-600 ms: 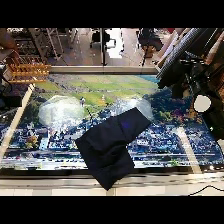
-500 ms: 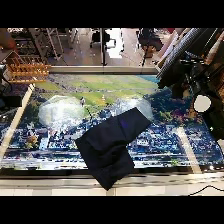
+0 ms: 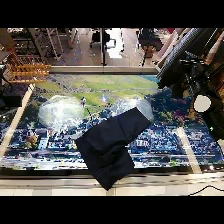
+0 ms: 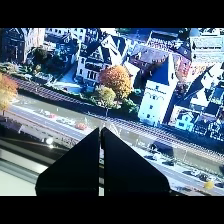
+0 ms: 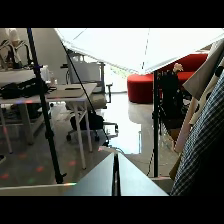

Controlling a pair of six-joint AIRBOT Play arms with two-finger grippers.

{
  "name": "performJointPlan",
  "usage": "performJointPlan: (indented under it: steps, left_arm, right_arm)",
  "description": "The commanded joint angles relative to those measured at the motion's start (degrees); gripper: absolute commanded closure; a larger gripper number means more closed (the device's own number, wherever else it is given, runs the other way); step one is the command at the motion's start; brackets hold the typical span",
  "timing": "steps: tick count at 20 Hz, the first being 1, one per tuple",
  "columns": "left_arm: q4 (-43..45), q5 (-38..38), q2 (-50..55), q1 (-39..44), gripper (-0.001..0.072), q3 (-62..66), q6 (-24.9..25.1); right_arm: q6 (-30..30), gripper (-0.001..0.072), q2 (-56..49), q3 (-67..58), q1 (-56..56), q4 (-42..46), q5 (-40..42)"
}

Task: Fold the clothes and pants, and hang the long-sleeved shirts on hangers.

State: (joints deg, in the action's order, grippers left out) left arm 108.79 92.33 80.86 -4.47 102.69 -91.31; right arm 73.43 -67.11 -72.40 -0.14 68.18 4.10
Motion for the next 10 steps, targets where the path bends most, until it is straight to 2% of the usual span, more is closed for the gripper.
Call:
performJointPlan:
  steps: [1, 9, 10]
  left_arm:
    - [-1.9, -0.2, 0.6, 0.0, 0.0692, 0.0, -0.1]
    - [-4.6, -2.1, 5.7, 0.0, 0.0692, 0.0, -0.3]
    - [-5.7, -0.6, 6.4, 0.0, 0.0692, 0.0, -0.2]
  right_arm:
    - [0.0, 0.0700, 0.0, 0.0, 0.1, 0.0, 0.0]
    - [0.1, 0.0700, 0.0, 0.0, 0.1, -0.1, 0.0]
    - [2.1, 0.0700, 0.0, 0.0, 0.1, -2.1, 0.0]
